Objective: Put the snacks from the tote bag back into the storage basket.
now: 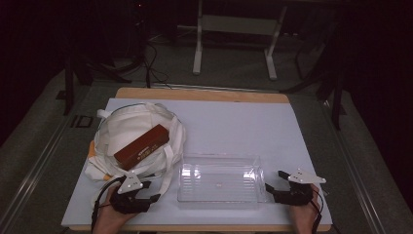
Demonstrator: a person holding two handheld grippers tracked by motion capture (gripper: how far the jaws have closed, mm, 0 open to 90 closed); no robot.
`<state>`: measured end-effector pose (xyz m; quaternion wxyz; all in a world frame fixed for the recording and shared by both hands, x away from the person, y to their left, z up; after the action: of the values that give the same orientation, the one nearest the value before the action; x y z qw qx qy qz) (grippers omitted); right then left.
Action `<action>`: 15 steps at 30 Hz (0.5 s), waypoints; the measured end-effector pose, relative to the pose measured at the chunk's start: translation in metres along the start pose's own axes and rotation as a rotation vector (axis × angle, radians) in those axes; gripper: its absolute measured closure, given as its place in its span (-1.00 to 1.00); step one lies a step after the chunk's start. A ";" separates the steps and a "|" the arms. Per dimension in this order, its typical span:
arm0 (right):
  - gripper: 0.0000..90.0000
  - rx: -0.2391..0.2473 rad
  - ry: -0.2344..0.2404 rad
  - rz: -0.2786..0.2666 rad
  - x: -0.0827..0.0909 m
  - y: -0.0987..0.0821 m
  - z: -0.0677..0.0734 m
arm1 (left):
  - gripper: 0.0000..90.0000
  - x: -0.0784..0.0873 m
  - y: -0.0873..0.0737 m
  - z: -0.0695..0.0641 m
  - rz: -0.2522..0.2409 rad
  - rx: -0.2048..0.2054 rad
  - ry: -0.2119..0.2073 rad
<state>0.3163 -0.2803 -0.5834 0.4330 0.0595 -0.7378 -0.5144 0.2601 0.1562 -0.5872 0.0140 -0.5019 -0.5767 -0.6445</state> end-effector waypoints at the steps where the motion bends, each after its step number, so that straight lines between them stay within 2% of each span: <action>1: -0.51 0.005 0.001 0.000 0.000 0.000 0.000 | -0.11 0.000 0.000 0.000 0.001 -0.001 0.004; 6: -0.51 0.012 0.003 -0.002 0.000 0.000 0.001 | -0.12 0.000 0.000 -0.001 0.007 -0.015 0.030; 15: -0.51 0.010 0.006 -0.008 0.000 0.000 0.001 | -0.12 0.000 0.001 -0.002 0.012 -0.015 0.024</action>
<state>0.3156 -0.2799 -0.5830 0.4330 0.0663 -0.7389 -0.5120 0.2593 0.1545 -0.5860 0.0211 -0.4975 -0.5686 -0.6547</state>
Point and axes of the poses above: each handheld gripper's, and its own axes: x roughly backward along the jaws, y roughly out of its top, z roughly to its left, the point moved 8 cm from there along -x, roughly forward along the jaws, and after that the axes turned 8 degrees about x, right-handed, at the moved point
